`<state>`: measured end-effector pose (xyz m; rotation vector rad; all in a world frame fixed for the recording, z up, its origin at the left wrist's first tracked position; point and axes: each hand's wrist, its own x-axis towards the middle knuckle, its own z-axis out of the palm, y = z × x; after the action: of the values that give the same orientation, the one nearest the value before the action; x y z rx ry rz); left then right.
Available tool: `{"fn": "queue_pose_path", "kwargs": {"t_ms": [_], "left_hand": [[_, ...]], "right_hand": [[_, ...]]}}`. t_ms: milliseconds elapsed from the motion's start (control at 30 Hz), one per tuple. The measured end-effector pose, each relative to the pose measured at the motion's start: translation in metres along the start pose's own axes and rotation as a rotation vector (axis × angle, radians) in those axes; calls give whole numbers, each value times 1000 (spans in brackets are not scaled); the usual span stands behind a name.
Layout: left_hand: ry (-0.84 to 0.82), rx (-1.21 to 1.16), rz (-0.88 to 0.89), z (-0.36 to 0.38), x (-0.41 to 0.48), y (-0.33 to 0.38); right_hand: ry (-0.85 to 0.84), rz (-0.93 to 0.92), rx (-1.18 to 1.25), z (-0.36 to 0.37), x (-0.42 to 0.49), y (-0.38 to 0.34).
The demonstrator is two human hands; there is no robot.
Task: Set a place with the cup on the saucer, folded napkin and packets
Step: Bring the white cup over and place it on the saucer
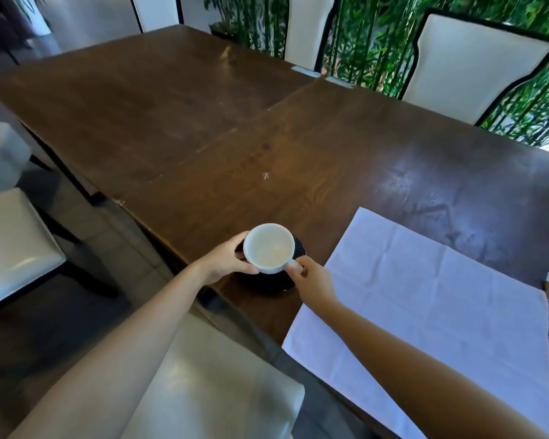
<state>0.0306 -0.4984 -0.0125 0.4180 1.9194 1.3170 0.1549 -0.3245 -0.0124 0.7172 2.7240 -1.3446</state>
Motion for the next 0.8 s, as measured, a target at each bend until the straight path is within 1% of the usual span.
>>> {"fn": "queue_pose_path", "kwargs": {"t_ms": [233,333,667,800], "left_hand": [[13,-27,-9,1,2,-3],[7,-8,6,1,2,-2],[6,22,13,1,0,2],[-2,54,-23,1,-1,4]], "right_hand": [[52,-11,-20,3,-2,1],[94,-43,-48,2,-2,3],[79,-63,-3,2,-6,5],[57,-51,9,2,-5,7]]}}
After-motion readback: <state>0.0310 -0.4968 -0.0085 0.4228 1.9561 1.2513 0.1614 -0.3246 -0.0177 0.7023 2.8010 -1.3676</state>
